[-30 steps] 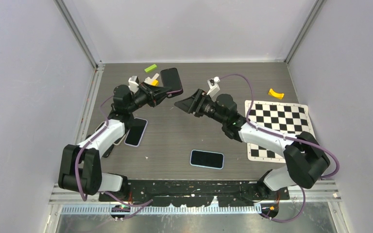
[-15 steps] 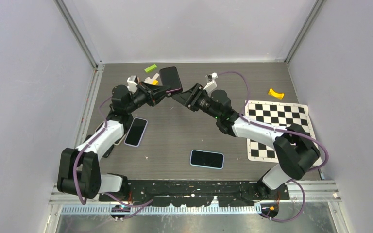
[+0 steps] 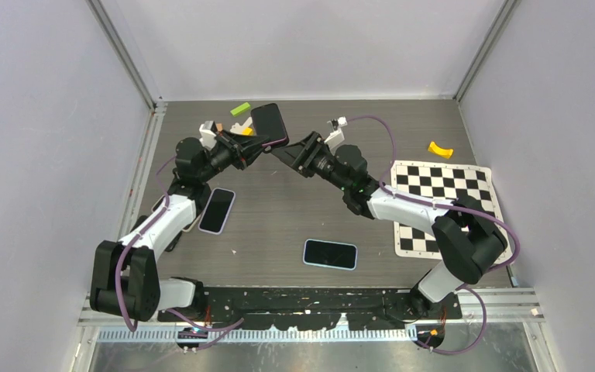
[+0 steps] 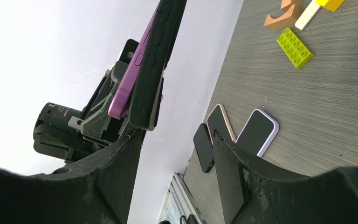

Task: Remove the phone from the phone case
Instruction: Remove the phone case from the phone.

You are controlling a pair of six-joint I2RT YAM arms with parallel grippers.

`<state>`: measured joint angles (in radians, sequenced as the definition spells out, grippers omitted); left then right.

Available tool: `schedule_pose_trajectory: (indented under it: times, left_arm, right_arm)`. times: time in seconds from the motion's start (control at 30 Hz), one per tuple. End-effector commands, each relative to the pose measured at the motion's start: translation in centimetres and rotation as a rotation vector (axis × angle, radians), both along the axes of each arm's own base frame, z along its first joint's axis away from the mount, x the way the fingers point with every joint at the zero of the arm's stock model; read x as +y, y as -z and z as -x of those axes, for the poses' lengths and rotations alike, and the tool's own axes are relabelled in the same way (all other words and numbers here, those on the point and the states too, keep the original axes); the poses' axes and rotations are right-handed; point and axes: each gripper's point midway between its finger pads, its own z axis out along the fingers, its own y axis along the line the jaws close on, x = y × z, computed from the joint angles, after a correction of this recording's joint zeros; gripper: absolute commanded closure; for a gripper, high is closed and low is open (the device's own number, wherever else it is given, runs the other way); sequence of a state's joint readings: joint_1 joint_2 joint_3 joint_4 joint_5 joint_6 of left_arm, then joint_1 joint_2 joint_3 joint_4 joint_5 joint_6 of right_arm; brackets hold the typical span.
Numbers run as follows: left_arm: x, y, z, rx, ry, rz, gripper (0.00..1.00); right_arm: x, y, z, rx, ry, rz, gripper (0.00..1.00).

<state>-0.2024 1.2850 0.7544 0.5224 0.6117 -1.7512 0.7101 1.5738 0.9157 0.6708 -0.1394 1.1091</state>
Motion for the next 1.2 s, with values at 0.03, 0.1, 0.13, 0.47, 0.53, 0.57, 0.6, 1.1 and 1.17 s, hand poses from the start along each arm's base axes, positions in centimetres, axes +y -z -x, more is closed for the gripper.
schedule_pose_trajectory:
  times: [0.03,0.1,0.13,0.47,0.53,0.57,0.6,1.1,1.17]
  left_arm:
    - [-0.2,-3.9,2.0,-0.157,0.044,0.034,1.0]
    - [-0.3,-4.0,2.0,-0.159,0.046,0.035,1.0]
    - [-0.3,-4.0,2.1,-0.159,0.047,0.036,1.0]
    - [-0.3,-4.1,2.2,-0.159,0.048,0.044,1.0]
    - [-0.3,-4.3,2.3,-0.165,0.054,0.046,1.0]
    - [-0.3,-4.5,2.4,-0.171,0.06,0.046,1.0]
    - [-0.4,-4.6,2.5,-0.176,0.066,0.045,1.0]
    - [-2.2,-3.4,3.2,-0.191,0.202,0.001,1.0]
    - [-2.6,-3.1,3.0,-0.186,0.219,0.001,1.0]
  right_arm:
    - [-1.3,-3.6,-0.8,-0.078,0.067,-0.114,0.38]
    - [-1.4,-3.6,-0.8,-0.078,0.067,-0.12,0.38]
    - [-1.5,-3.4,-0.7,-0.071,0.067,-0.122,0.38]
    - [-1.7,-3.1,-0.6,-0.062,0.061,-0.17,0.36]
    - [-1.6,-2.4,-1.1,-0.03,0.076,-0.141,0.39]
    - [-1.5,-2.1,-1.3,-0.015,0.079,-0.126,0.4]
    - [-1.5,-2.0,-1.5,-0.01,0.085,-0.121,0.44]
    - [-6.1,0.0,-6.1,0.045,0.181,-0.071,0.99]
    - [-8.6,1.7,-7.2,0.069,0.256,0.011,0.99]
